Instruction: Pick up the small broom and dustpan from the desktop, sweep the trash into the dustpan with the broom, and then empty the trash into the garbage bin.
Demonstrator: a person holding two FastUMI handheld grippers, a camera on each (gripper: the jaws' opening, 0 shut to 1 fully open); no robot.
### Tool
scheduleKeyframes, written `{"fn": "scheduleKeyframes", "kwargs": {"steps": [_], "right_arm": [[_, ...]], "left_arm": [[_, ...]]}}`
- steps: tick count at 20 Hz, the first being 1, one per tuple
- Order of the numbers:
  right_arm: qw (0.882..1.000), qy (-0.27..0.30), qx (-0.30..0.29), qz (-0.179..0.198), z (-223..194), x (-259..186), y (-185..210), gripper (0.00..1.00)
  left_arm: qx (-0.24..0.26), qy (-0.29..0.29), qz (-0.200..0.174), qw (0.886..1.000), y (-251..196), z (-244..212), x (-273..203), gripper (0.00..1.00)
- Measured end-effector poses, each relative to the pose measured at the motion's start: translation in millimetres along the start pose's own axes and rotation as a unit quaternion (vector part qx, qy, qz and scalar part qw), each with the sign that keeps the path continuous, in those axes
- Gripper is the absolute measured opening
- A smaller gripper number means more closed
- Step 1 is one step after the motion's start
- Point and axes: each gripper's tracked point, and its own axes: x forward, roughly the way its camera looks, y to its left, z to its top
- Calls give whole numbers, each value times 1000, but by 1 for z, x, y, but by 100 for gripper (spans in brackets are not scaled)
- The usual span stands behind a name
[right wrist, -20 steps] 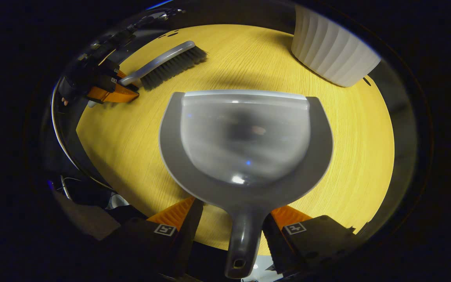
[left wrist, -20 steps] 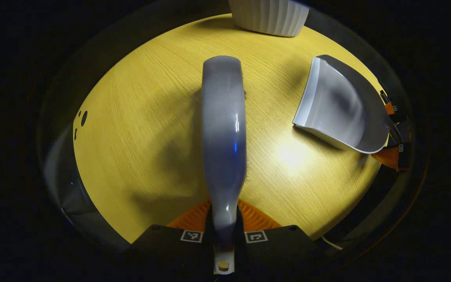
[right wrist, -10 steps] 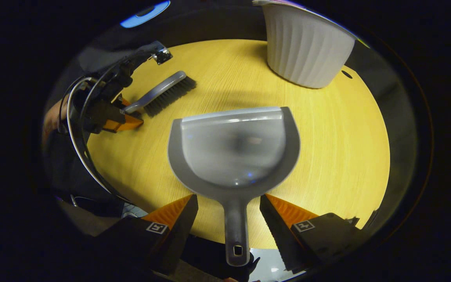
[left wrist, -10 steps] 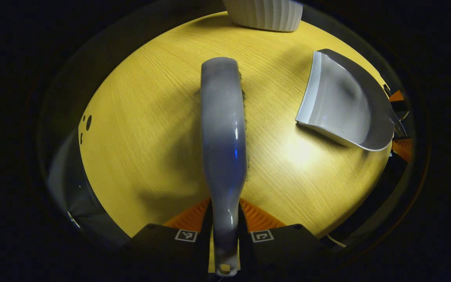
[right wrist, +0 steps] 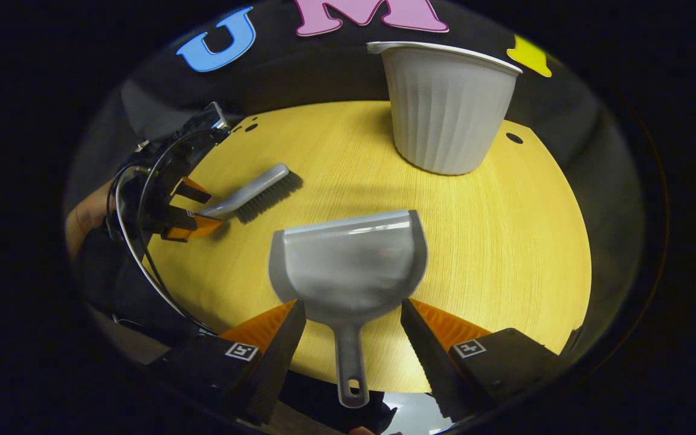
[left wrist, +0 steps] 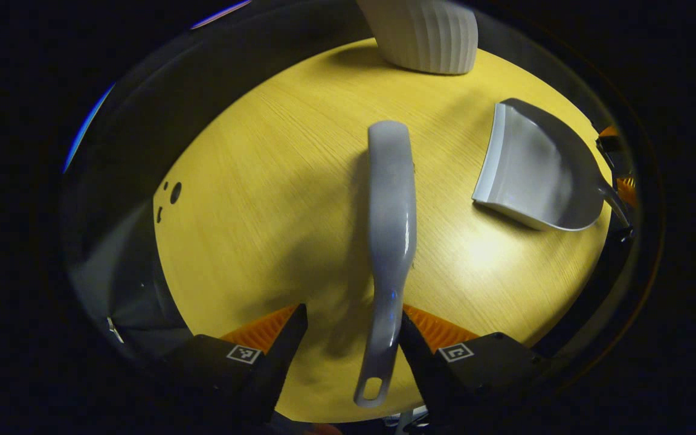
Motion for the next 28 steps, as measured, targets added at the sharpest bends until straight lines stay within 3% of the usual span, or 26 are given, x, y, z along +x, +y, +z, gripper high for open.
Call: {"fn": "scheduleKeyframes", "kwargs": {"steps": [3, 6, 9, 14, 18, 23, 28], "right_arm": [[999, -43, 4, -4, 22, -13, -4, 100], [996, -87, 10, -8, 51, -32, -5, 100], [991, -133, 21, -12, 77, -58, -4, 99], [980, -194, 19, -28, 116, -104, -4, 99], [967, -245, 9, -65, 136, -138, -5, 99], [955, -281, 17, -95, 147, -169, 2, 99], [946, -300, 27, -122, 148, -190, 13, 99]], "left_arm": [[-12, -73, 17, 997, 6, 20, -28, 93], [-39, -167, 19, 985, 8, 48, -67, 95], [-85, -253, 17, 963, 9, 75, -114, 95], [-147, -372, 0, 917, 2, 113, -198, 95], [-182, -429, -17, 885, -7, 130, -252, 95], [-159, -471, -20, 868, -17, 132, -291, 95], [-154, -489, -59, 857, -40, 133, -303, 95]]}}
